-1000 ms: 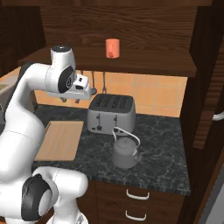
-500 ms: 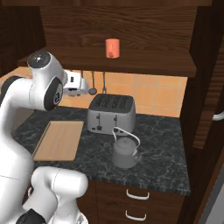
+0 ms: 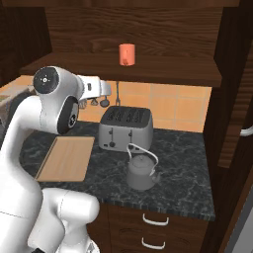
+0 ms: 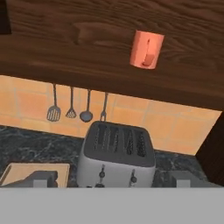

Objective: Pick the kettle from the counter and place it on the tray. Then pick the mug from the cabinet and place it on the tray. Then close the cabinet doors.

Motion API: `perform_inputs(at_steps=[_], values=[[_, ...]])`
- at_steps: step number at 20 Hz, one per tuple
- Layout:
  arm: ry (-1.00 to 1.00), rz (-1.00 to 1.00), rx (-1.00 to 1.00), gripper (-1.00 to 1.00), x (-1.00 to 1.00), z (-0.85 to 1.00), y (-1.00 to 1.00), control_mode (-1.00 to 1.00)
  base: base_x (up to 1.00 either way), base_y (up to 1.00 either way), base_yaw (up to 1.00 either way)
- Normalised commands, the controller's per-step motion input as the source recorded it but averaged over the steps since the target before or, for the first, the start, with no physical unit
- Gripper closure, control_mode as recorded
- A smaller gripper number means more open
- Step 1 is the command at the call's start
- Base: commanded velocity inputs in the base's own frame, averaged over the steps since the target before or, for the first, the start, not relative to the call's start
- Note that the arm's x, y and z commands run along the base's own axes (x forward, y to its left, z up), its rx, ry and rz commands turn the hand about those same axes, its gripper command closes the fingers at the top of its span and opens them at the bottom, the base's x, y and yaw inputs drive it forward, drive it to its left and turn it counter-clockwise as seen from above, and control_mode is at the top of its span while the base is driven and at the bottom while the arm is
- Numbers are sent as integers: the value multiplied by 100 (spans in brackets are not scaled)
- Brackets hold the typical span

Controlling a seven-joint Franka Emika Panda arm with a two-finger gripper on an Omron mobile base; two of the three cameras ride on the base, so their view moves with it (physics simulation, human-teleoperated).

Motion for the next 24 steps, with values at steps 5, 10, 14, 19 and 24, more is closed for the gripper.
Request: perform_inputs(at_steps=[5, 10, 14, 19, 24], values=[[0, -14, 3, -100, 16, 95, -18, -100, 0, 0, 0], [-10, -10, 23, -100, 5, 7, -7, -100, 0, 0, 0], [-35, -13, 16, -100, 2, 2, -3, -100, 0, 0, 0], [-25, -1, 11, -100, 8, 10, 0, -100, 0, 0, 0], [-5, 0, 9, -100, 30, 2, -19, -100, 0, 0, 0]])
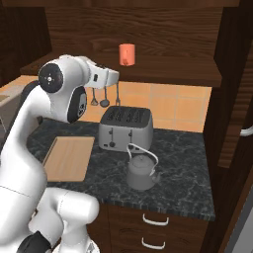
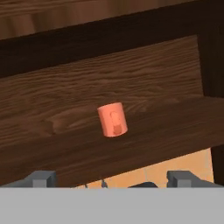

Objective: Pick the kettle from the counter and place it on the tray. Then pick the mug from the cabinet and place it on the tray. Then close the cabinet doors.

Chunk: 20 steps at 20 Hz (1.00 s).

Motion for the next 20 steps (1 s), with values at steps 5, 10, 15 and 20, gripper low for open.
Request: perform_inputs(at_steps=[5, 10, 15, 20], values=[[0, 0, 5, -100, 36, 7, -10, -100, 0, 0, 0], [-3, 0, -2, -100, 27, 16, 0, -100, 0, 0, 0], [-2, 0, -22, -100, 37, 7, 0, -100, 0, 0, 0], [2, 0, -3, -100, 21, -1, -5, -100, 0, 0, 0]])
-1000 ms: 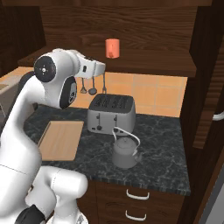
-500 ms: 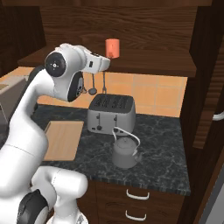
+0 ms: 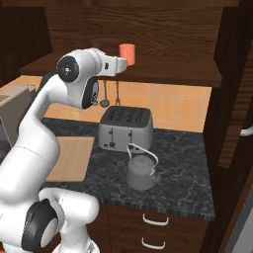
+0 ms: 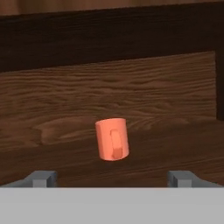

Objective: Pick the kettle from the counter and place it on the tray. Then pick the mug from the cabinet and place it on the tray. Then close the cabinet doors.

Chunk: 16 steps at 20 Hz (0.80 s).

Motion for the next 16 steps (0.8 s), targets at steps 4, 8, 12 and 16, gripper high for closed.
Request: perform_inputs(at_steps=[4, 8, 12, 16], values=[[4, 0, 0, -100, 30, -1, -1, -100, 0, 0, 0], [9, 0, 0, -100, 42, -1, -3, -100, 0, 0, 0], [4, 5, 0, -100, 48, -1, -1, -100, 0, 0, 0], [0, 10, 0, -100, 45, -1, -16, -100, 0, 0, 0]])
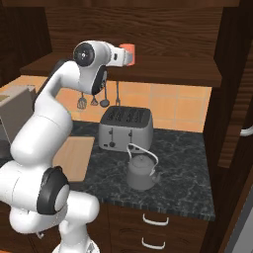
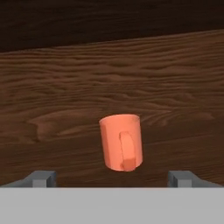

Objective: Pick the kettle from the counter and place it on the tray. Then pick the mug from the cabinet and place it on the tray. Then close the cabinet doors.

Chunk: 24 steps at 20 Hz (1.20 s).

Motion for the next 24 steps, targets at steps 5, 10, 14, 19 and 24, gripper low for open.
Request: perform_inputs(at_steps=[5, 10, 14, 19, 24], values=[[0, 5, 0, -100, 26, -8, -34, -100, 0, 0, 0], [0, 2, 0, -100, 28, -10, -16, -100, 0, 0, 0], [0, 3, 0, -100, 28, -12, 0, -100, 0, 0, 0], [0, 5, 0, -100, 29, -16, 0, -100, 0, 0, 0], [2, 7, 0, -100, 34, -16, 0, -100, 0, 0, 0]])
